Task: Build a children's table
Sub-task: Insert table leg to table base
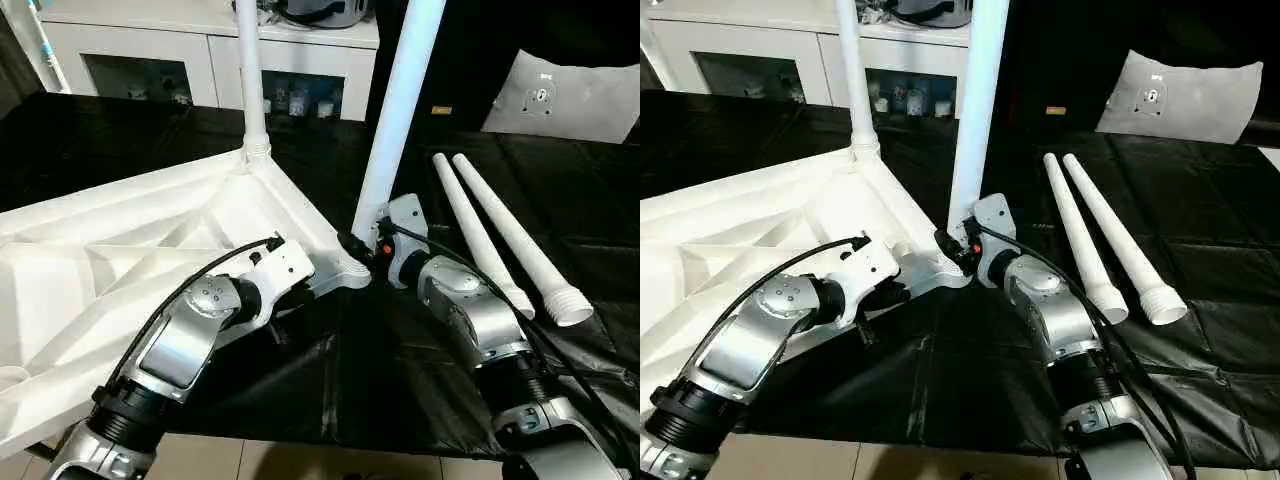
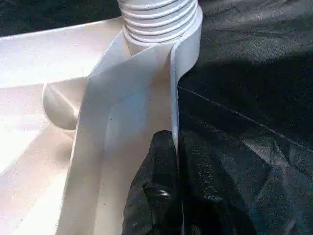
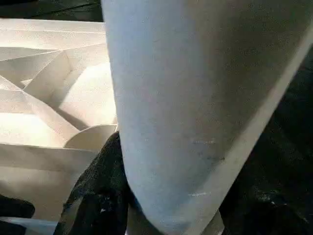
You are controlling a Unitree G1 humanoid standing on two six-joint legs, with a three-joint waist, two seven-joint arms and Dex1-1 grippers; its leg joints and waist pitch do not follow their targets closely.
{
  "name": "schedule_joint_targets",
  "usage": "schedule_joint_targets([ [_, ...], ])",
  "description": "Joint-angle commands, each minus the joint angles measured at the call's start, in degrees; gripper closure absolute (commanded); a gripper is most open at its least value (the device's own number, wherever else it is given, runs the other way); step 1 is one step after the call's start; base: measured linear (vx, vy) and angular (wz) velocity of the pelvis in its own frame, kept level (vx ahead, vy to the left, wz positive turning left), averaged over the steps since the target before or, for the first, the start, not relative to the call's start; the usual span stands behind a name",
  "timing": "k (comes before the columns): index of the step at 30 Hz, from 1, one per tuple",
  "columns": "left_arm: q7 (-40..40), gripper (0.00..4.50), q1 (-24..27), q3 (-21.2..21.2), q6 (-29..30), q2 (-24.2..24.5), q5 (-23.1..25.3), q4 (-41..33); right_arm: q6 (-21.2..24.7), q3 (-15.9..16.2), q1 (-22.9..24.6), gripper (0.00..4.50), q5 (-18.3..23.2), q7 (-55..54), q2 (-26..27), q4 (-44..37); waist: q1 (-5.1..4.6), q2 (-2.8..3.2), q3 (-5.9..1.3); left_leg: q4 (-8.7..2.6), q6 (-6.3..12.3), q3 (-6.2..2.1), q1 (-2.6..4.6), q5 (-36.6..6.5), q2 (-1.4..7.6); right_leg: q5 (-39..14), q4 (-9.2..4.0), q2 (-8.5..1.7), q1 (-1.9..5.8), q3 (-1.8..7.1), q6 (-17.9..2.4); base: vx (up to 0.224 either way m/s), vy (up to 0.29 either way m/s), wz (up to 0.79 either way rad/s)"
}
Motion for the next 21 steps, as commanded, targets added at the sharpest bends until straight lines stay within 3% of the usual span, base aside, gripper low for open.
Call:
schedule_joint_targets([
  [1,0.7,4.5,-1.9,1.0,-2.2,2.0,1.4,-1.4,4.3,1.1,3.7,2.02,-2.5,-0.4,-0.6,7.9,0.44,0.96,-3.71,-3.6,1.69,-0.61,-0.37,-10.5,2.48,-15.7,-3.21,-4.09,3.23,3.27,-11.1,0.0,0.0,0.0],
  [8,0.3,4.5,-2.2,2.9,-5.6,3.1,-0.2,1.5,3.2,1.1,3.5,1.36,-2.9,-0.3,-0.7,7.9,0.45,0.93,-3.65,-3.48,1.03,-0.59,-0.38,-11.9,2.41,-18.6,-3.42,-4.07,3.15,3.22,-10.2,0.0,0.0,0.0],
  [9,-0.3,4.5,-2.4,3.1,-6.6,3.5,-0.7,2.2,2.9,1.0,3.7,1.28,-2.9,-0.2,-0.9,7.6,0.57,1.27,-3.74,-3.46,0.91,-0.67,-0.29,-12.0,2.42,-18.6,-3.35,-4.13,3.17,3.22,-10.3,0.0,0.0,0.0],
  [12,-1.5,4.5,-2.7,3.0,-9.6,4.6,-1.6,3.8,1.7,0.8,4.5,1.06,-2.6,0.9,-1.7,6.2,0.67,1.24,-3.72,-3.42,0.66,-0.68,-0.34,-12.3,2.45,-18.1,-3.4,-3.97,3.07,3.22,-10.4,0.0,0.0,0.0],
  [14,-3.4,4.5,-3.1,2.7,-12.6,5.6,-2.3,5.7,0.4,0.9,6.3,0.89,-2.2,3.1,-3.1,3.3,0.95,1.1,-3.79,-3.37,0.82,-0.6,-0.27,-12.6,2.44,-18.2,-3.34,-3.93,3.18,3.27,-9.8,0.0,0.0,0.0],
  [15,-4.0,4.5,-3.2,2.6,-13.2,5.8,-2.5,6.3,-0.3,1.0,6.8,0.78,-2.0,4.0,-3.6,2.5,1.05,1.15,-3.63,-3.4,0.94,-0.56,-0.32,-12.8,2.45,-18.9,-3.42,-4.0,3.09,3.29,-9.7,0.0,0.0,0.0],
  [16,-5.7,4.5,-3.5,2.2,-15.6,6.3,-3.1,8.0,-1.2,0.6,8.3,0.69,-1.3,5.7,-4.6,0.1,1.17,1.6,-3.67,-3.37,0.76,-0.52,-0.13,-13.1,2.46,-19.3,-3.61,-3.95,2.99,3.29,-9.7,0.0,0.0,0.0],
  [17,-5.7,4.5,-3.5,2.2,-15.6,6.3,-3.1,8.0,-1.2,0.6,8.3,0.69,-1.3,5.7,-4.6,0.1,1.37,1.33,-3.61,-3.34,0.79,-0.5,-0.22,-13.1,2.31,-19.8,-3.7,-3.9,3.15,3.28,-9.2,0.0,0.0,0.0],
  [21,-9.9,4.5,-4.2,0.5,-21.3,7.9,-4.0,12.1,-4.1,0.4,11.4,0.31,-0.3,9.7,-7.4,-4.9,1.74,1.65,-3.67,-3.36,0.97,-0.52,-0.13,-12.9,2.38,-19.4,-3.72,-3.77,3.08,3.3,-8.9,0.0,0.0,0.0],
])
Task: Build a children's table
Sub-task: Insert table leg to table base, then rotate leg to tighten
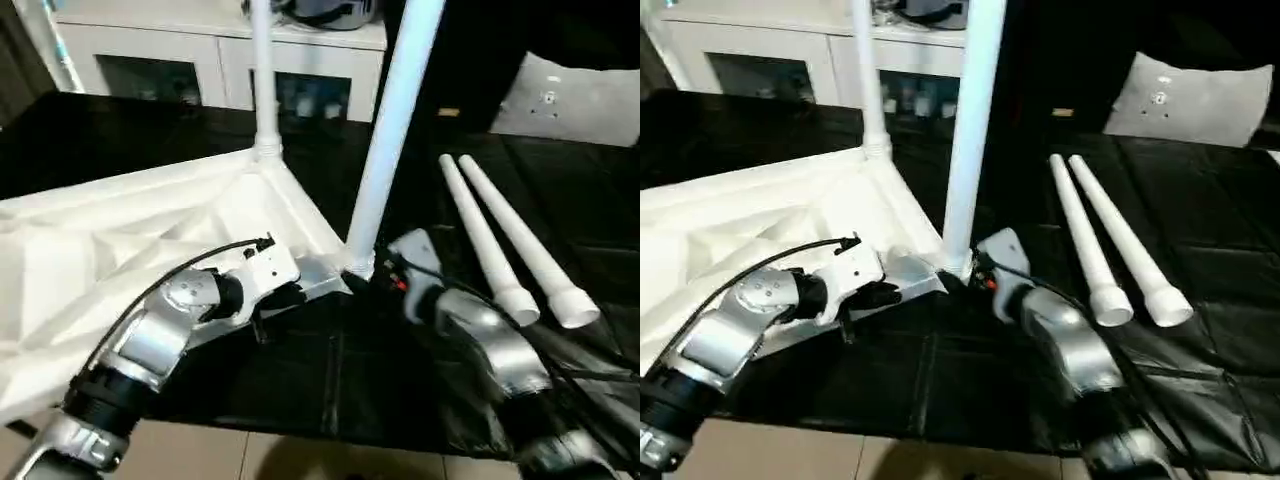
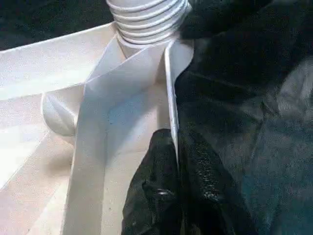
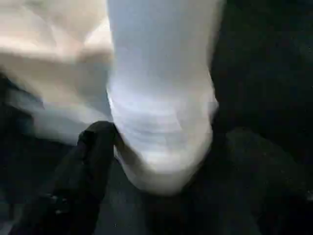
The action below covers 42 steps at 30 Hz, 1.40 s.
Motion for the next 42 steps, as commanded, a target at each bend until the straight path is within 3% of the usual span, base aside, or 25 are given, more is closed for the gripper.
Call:
schedule_joint_targets([
  [1,-2.2,4.5,-1.6,0.2,-4.4,1.6,0.1,1.6,-1.2,-0.5,1.3,0.24,0.2,2.2,-1.5,-2.1,0.32,1.07,-3.89,-3.92,1.4,-0.37,-0.03,-13.3,1.85,-19.5,-4.18,-4.25,3.31,3.21,-8.9,0.0,0.0,0.0],
  [8,-9.9,4.5,-3.5,-1.9,-14.8,2.6,-0.9,9.1,-5.4,-0.9,4.4,0.06,3.0,12.1,-7.1,-9.0,1.12,1.25,-3.86,-3.84,2.4,-0.28,0.1,-12.1,2.03,-19.9,-4.15,-4.33,3.25,3.24,-8.6,0.0,0.0,0.0],
  [16,-18.5,4.5,-4.0,-3.8,-20.5,2.1,-3.6,11.7,-4.3,0.4,2.9,0.06,4.4,18.7,-9.8,-10.2,2.39,1.28,-4.1,-3.83,2.17,-0.16,0.39,-11.0,2.31,-15.9,-3.44,-4.52,3.38,3.34,-11.2,0.0,0.0,0.0],
  [22,-22.1,4.5,-4.8,-4.1,-24.5,1.6,-4.1,13.4,-1.4,3.2,2.0,0.06,5.1,24.7,-10.6,-9.3,2.6,0.91,-4.07,-3.78,2.19,-0.14,0.25,-11.3,2.33,-17.8,-3.56,-4.67,3.55,3.28,-10.4,0.0,0.0,0.0],
  [36,-23.7,4.5,-5.5,-3.6,-26.8,1.5,-3.9,15.3,1.7,3.7,1.4,1.23,6.5,27.8,-9.9,-9.1,3.76,1.07,-4.35,-3.55,2.14,0.02,0.35,-8.9,2.4,-15.7,-3.11,-4.61,3.54,3.25,-10.6,0.0,0.0,0.0],
  [42,-23.8,4.5,-5.5,-3.5,-26.6,1.4,-3.9,15.7,2.9,3.9,1.8,1.67,7.0,28.8,-9.9,-9.8,3.79,0.92,-4.27,-3.58,1.81,0.0,0.3,-9.0,2.42,-16.2,-3.11,-4.68,3.52,3.27,-10.3,0.0,0.0,0.0],
])
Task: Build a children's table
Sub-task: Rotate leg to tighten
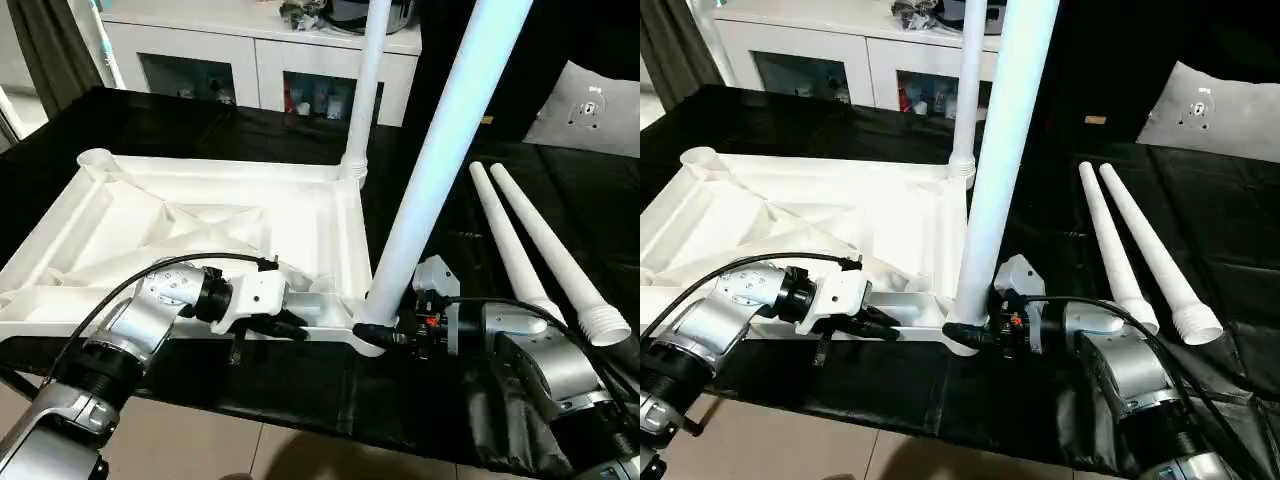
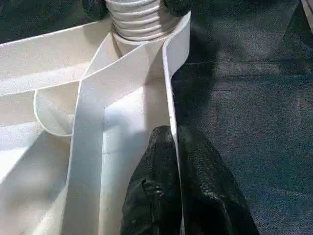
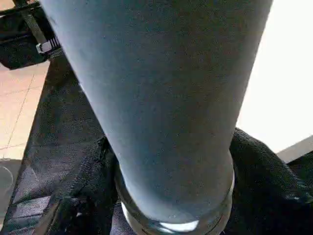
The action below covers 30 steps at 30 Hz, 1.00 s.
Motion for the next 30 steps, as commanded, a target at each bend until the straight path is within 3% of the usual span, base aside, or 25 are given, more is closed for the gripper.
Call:
schedule_joint_targets([
  [1,-1.0,4.5,-0.5,-0.8,-0.8,-0.3,0.4,-0.1,1.3,0.9,-0.1,1.69,0.6,1.7,0.0,-1.6,-0.23,0.43,-4.28,-3.86,1.81,-0.17,0.23,-9.0,2.35,-16.1,-3.3,-4.63,3.42,3.26,-10.2,0.0,0.0,0.0],
  [6,1.2,4.5,0.4,0.4,3.1,-1.2,-0.4,-1.6,3.0,1.1,0.8,1.74,0.5,0.0,0.6,-2.4,-0.19,0.49,-4.31,-3.81,1.88,-0.17,0.27,-8.5,2.35,-15.7,-3.24,-4.61,3.4,3.24,-10.4,0.0,0.0,0.0],
  [9,8.2,4.5,0.9,2.3,8.7,-2.6,0.9,-4.1,6.1,0.0,1.6,1.75,-1.0,-7.8,3.7,-2.4,-0.35,0.43,-4.1,-3.94,1.22,-0.26,0.31,-9.7,2.34,-18.1,-3.51,-4.72,3.34,3.19,-10.1,0.0,0.0,0.0],
  [11,10.1,4.5,1.0,2.8,10.5,-3.0,1.3,-4.8,6.3,-0.6,1.6,1.75,-1.5,-10.4,4.9,-2.0,-0.58,0.42,-3.88,-3.94,0.69,-0.21,0.52,-11.7,2.03,-23.1,-4.18,-4.61,3.12,3.05,-8.5,0.0,0.0,0.0],
  [12,13.7,4.5,1.5,4.3,14.6,-4.6,0.7,-7.0,6.6,-2.0,1.5,1.75,-2.2,-16.0,7.7,-1.1,-0.8,0.76,-3.76,-4.02,-0.02,-0.34,0.58,-12.5,1.98,-25.9,-4.58,-4.67,2.92,2.94,-7.3,0.0,0.0,0.0],
  [13,16.5,4.5,1.9,5.3,17.9,-6.0,0.3,-9.0,6.6,-3.0,1.3,1.75,-3.0,-20.5,10.0,-0.2,-1.04,0.49,-3.8,-4.03,-0.21,-0.43,0.41,-12.6,1.79,-27.2,-4.8,-4.61,3.12,2.73,-6.3,0.0,0.0,0.0],
  [17,21.7,4.5,2.4,6.5,22.5,-8.8,0.8,-11.7,6.4,-4.0,1.0,1.75,-4.4,-27.0,13.5,1.3,-2.14,0.63,-3.91,-4.07,-0.28,-0.62,0.34,-13.3,1.87,-26.1,-4.73,-4.47,2.97,2.7,-6.3,0.0,0.0,0.0],
  [21,35.6,4.5,1.7,8.5,29.3,-18.3,3.4,-13.8,7.4,-7.3,-1.5,1.76,-5.6,-41.3,21.5,5.7,-2.9,0.42,-4.02,-3.75,0.22,-0.36,0.28,-12.2,1.71,-23.7,-4.67,-4.33,2.81,2.82,-7.7,0.0,0.0,0.0],
  [28,38.7,4.5,0.6,6.4,31.6,-21.2,5.4,-14.9,6.2,-6.6,-3.1,1.76,-8.3,-44.7,23.6,7.4,-2.69,0.53,-4.41,-3.68,2.2,-0.26,-0.27,-8.0,1.6,-16.7,-3.87,-4.22,3.39,3.04,-8.2,0.0,0.0,0.0],
  [29,38.5,4.5,0.3,5.4,31.6,-20.2,6.5,-14.8,5.8,-7.2,-3.1,1.41,-7.9,-44.8,24.0,7.4,-2.67,0.76,-4.41,-3.72,2.33,-0.31,-0.25,-7.7,1.66,-16.2,-3.82,-4.22,3.4,3.02,-8.4,0.0,0.0,0.0],
  [30,38.5,4.5,0.2,5.3,31.9,-20.0,6.9,-14.9,5.7,-7.6,-3.1,1.41,-7.8,-45.0,24.2,7.5,-2.69,0.71,-4.39,-3.77,2.37,-0.3,-0.22,-7.9,1.73,-16.3,-3.9,-4.21,3.35,3.03,-8.4,0.0,0.0,0.0],
])
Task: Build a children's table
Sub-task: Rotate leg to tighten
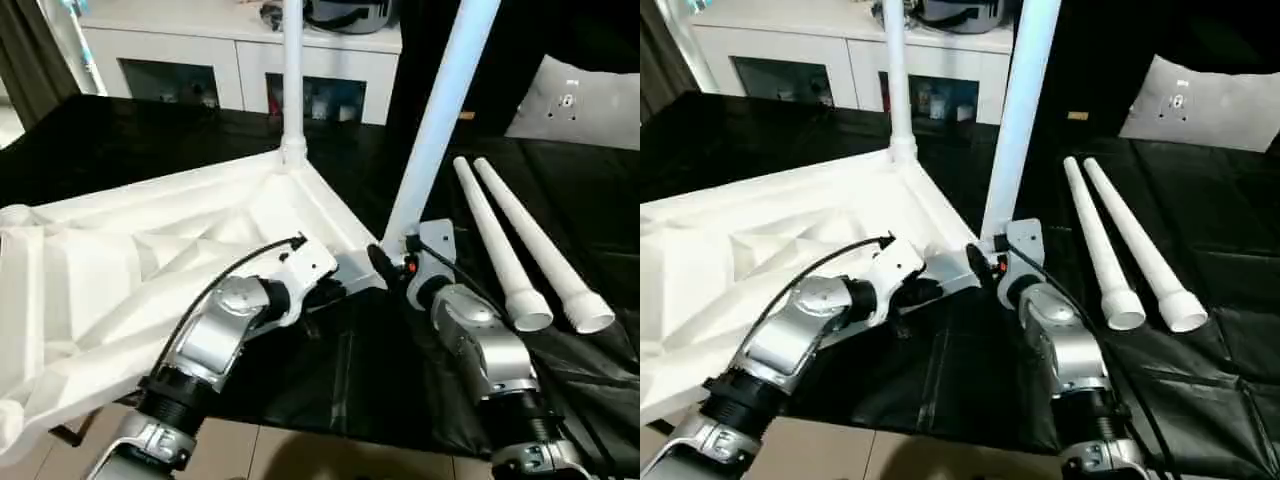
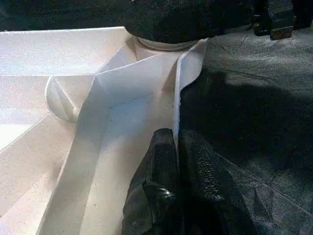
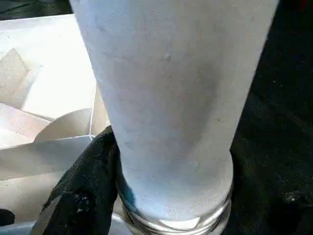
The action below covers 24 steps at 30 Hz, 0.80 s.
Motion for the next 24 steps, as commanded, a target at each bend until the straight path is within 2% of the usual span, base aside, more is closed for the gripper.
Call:
schedule_joint_targets([
  [1,4.6,4.5,-3.7,0.6,-0.7,-0.6,1.3,-3.0,1.3,3.6,1.4,1.06,0.7,2.0,2.9,1.4,-0.1,0.58,-4.15,-3.69,2.32,-0.3,-0.08,-8.7,1.74,-16.5,-3.82,-4.18,3.33,3.06,-8.5,0.0,0.0,0.0],
  [5,3.2,4.5,-3.1,0.5,-1.0,0.6,1.6,-3.2,0.5,3.2,1.9,0.86,0.7,2.4,2.1,0.8,-0.42,0.52,-4.01,-3.77,1.74,-0.37,-0.1,-11.0,1.62,-19.4,-4.23,-4.24,3.42,2.94,-7.9,0.0,0.0,0.0],
  [6,3.1,4.5,-3.0,0.4,-1.1,0.8,1.7,-3.3,0.2,3.1,2.0,0.6,0.8,2.6,1.9,0.7,-0.56,0.43,-4.01,-3.78,1.72,-0.39,-0.19,-11.1,1.57,-19.7,-4.24,-4.22,3.5,2.92,-7.7,0.0,0.0,0.0],
  [7,1.6,4.5,-2.2,-0.1,-2.1,2.5,2.0,-3.3,-2.1,2.2,3.2,0.54,2.3,5.9,0.1,-0.9,-0.54,0.47,-4.12,-3.7,1.85,-0.42,-0.16,-11.2,1.54,-20.2,-4.36,-4.32,3.52,2.89,-7.2,0.0,0.0,0.0],
  [12,0.2,4.5,-1.5,0.1,-3.1,3.9,1.5,-3.2,-4.5,1.3,5.0,0.25,4.3,11.9,-3.2,-3.3,-0.62,0.38,-4.2,-3.55,2.87,-0.3,-0.21,-10.7,1.63,-19.6,-4.37,-4.26,3.51,2.91,-7.6,0.0,0.0,0.0],
  [13,-2.2,4.5,-1.1,0.2,-4.4,5.5,0.8,-2.8,-5.3,1.5,5.9,0.07,4.9,16.2,-5.8,-4.4,-0.45,0.51,-4.19,-3.55,3.41,-0.32,-0.28,-10.3,1.65,-18.4,-4.27,-4.13,3.56,2.89,-8.0,0.0,0.0,0.0],
  [14,-2.7,4.5,-1.1,0.2,-4.6,5.8,0.6,-2.7,-5.4,1.5,6.1,0.07,4.9,17.0,-6.3,-4.6,-0.41,0.43,-4.26,-3.5,3.53,-0.28,-0.38,-9.4,1.74,-17.0,-3.96,-4.16,3.6,3.03,-8.4,0.0,0.0,0.0],
  [15,-5.6,4.5,-0.7,0.0,-6.2,7.7,-0.1,-2.3,-5.9,1.9,6.9,0.02,5.3,21.7,-9.2,-5.7,-0.42,0.47,-4.22,-3.53,3.63,-0.32,-0.39,-9.3,1.73,-16.7,-3.92,-4.09,3.59,2.96,-8.7,0.0,0.0,0.0],
  [16,-7.9,4.5,-0.5,-0.3,-7.4,9.2,-0.6,-2.1,-6.0,2.3,7.2,0.02,5.5,24.4,-11.0,-6.2,-0.17,0.43,-4.28,-3.4,4.15,-0.32,-0.4,-9.4,1.68,-16.8,-3.96,-4.14,3.82,2.93,-8.6,0.0,0.0,0.0],
  [17,-12.7,4.5,-0.1,-1.2,-10.5,12.1,-1.4,-1.8,-6.3,2.8,7.3,0.02,5.9,29.3,-14.3,-6.7,-0.11,0.46,-4.21,-3.46,4.33,-0.35,-0.39,-9.4,1.7,-16.8,-3.87,-4.14,3.71,2.95,-8.9,0.0,0.0,0.0],
  [18,-13.6,4.5,-0.1,-1.4,-11.2,12.6,-1.6,-1.8,-6.4,2.9,7.3,0.02,6.1,30.4,-15.0,-6.8,-0.11,0.46,-4.21,-3.46,4.33,-0.35,-0.39,-9.4,1.7,-16.8,-3.87,-4.14,3.71,2.95,-8.9,0.0,0.0,0.0],
  [19,-18.8,4.5,0.3,-3.0,-14.2,15.5,-2.1,-1.4,-6.9,3.6,6.7,0.02,6.7,34.8,-17.7,-6.6,-0.09,0.43,-4.06,-3.46,4.45,-0.26,-0.19,-10.2,1.74,-18.0,-4.03,-4.09,3.51,2.93,-9.1,0.0,0.0,0.0],
  [22,-22.0,4.5,0.5,-4.1,-16.4,17.0,-2.4,-1.1,-7.6,4.2,6.1,0.02,6.7,37.0,-19.0,-6.2,0.04,0.4,-3.89,-3.53,4.01,-0.19,0.14,-11.5,1.84,-21.1,-4.31,-4.16,3.23,2.9,-8.8,0.0,0.0,0.0],
  [24,-25.9,4.5,0.5,-4.9,-18.3,18.1,-3.4,-0.6,-8.7,5.7,5.1,0.02,6.0,40.1,-20.6,-5.3,0.31,0.62,-3.97,-3.59,3.34,-0.25,0.41,-12.0,2.06,-21.2,-4.2,-4.22,3.07,2.94,-9.2,0.0,0.0,0.0],
])
